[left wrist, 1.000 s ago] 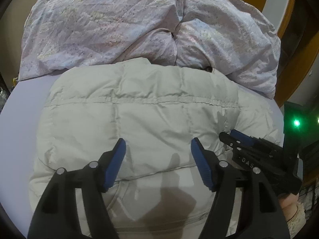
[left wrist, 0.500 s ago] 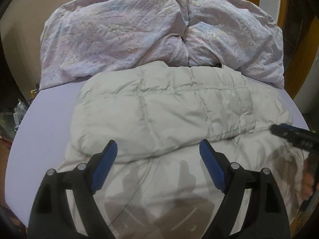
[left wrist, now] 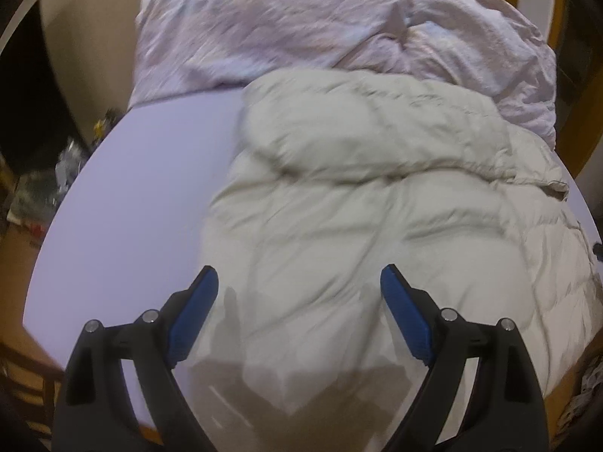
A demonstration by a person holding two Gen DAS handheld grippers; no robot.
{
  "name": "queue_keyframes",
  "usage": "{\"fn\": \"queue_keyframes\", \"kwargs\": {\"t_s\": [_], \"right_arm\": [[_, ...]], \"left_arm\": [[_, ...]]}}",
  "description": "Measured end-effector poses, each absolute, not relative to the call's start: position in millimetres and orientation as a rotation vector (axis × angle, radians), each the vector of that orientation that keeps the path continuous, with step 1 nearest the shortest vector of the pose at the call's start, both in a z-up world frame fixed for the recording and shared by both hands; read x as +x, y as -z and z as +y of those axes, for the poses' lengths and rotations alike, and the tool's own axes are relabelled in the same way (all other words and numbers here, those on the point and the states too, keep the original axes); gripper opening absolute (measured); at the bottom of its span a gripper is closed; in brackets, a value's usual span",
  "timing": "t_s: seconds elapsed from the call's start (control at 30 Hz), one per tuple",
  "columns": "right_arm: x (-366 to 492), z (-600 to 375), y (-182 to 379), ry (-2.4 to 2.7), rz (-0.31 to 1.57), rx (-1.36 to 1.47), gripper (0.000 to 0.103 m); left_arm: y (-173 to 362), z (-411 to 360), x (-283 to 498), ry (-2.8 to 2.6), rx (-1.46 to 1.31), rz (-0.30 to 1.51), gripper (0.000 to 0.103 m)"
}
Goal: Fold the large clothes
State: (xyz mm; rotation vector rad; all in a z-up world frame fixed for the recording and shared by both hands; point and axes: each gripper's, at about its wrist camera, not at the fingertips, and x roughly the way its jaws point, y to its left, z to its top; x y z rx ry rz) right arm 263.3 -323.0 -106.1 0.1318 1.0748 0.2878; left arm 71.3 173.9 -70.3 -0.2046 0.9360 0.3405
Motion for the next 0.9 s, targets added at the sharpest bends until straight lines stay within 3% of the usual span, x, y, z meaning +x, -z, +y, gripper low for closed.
{"fn": "queue_keyframes", "kwargs": {"t_s": [0.4, 0.57, 0.77, 0.9], "right_arm": [[230.7, -386.4, 146.1, -0.436, 1.194, 0.419, 0.077], [225.5, -385.1, 153.7, -0.572, 1.221, 0.510, 0.065], [213.8, -380.0, 158.1, -0.675, 1.222, 0.555, 0.063], [207.5, -378.9, 161.9, -0.707, 1.208, 0.580, 0.056]], "left_arm": [[90.5, 216.9, -10.8, -0.263, -0.422, 0.954, 0.086], [106.2, 218.5, -22.0, -0.156, -0.576, 0.981, 0.067], [109.5, 206.4, -33.0, -0.102, -0.624, 0.968, 0.059], [110.8, 198.7, -39.0, -0.081, -0.647, 0.969, 0.053]]}}
